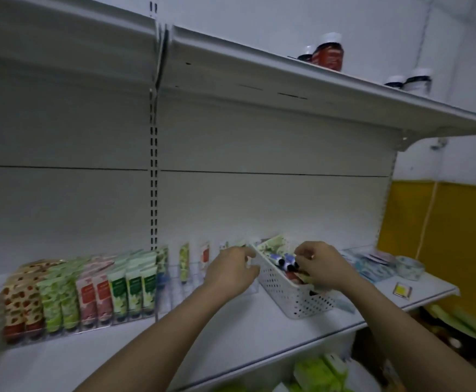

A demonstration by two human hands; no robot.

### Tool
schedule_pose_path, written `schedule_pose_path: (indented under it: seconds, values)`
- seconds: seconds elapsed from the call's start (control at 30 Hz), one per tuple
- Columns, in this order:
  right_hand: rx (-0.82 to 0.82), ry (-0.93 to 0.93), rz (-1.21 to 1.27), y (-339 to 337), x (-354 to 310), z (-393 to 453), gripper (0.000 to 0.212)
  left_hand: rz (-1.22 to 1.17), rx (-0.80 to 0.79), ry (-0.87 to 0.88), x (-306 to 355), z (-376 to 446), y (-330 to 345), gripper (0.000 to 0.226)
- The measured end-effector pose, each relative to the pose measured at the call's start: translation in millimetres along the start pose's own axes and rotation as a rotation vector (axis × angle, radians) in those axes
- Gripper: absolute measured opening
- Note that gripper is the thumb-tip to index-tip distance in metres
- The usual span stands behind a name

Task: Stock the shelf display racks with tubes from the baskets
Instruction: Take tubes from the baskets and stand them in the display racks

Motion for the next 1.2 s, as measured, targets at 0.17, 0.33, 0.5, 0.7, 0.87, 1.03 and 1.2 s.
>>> schedule_pose_path:
  seconds: [0.17, 0.33, 0.5, 0.7, 0.87, 1.03, 1.2]
  values:
    - [0.044, 0.037, 0.044, -3, 48, 32, 0.013, -0.102, 0.036, -0.033, 14, 39, 44, 0.035]
    - [0.009, -0.031, 0.089, 13, 58, 72, 0.02, -0.063, 0.058, -0.043, 12, 76, 64, 0.036]
    - [-0.059, -0.069, 0.041, 22, 49, 116, 0.018, 0.009, -0.082, -0.054, 9, 108, 71, 0.045]
    - [-0.318, -0.037, -0.211, 47, 37, 153, 0.034, 0.037, -0.239, -0.013, 10, 122, 80, 0.041]
    - [-0.335, -0.019, -0.224, 56, 41, 165, 0.043, 0.206, -0.3, 0.073, 18, 128, 80, 0.035]
    - [-0.289, -0.01, 0.018, 46, 55, 166, 0.038, 0.198, -0.246, 0.178, 19, 123, 80, 0.029]
    - [-0.203, -0.024, 0.397, 27, 67, 160, 0.021, -0.369, -0.019, 0.088, 13, 120, 72, 0.016]
Point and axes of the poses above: each hand's wrist, its own z-axis towards the middle knuckle, its own y-axis out of the palm, x = y × z, the point moved 4 cm from there along z, towards the middle knuckle, and after that the axes turned 3 degrees about -x, right-handed, at the moved point
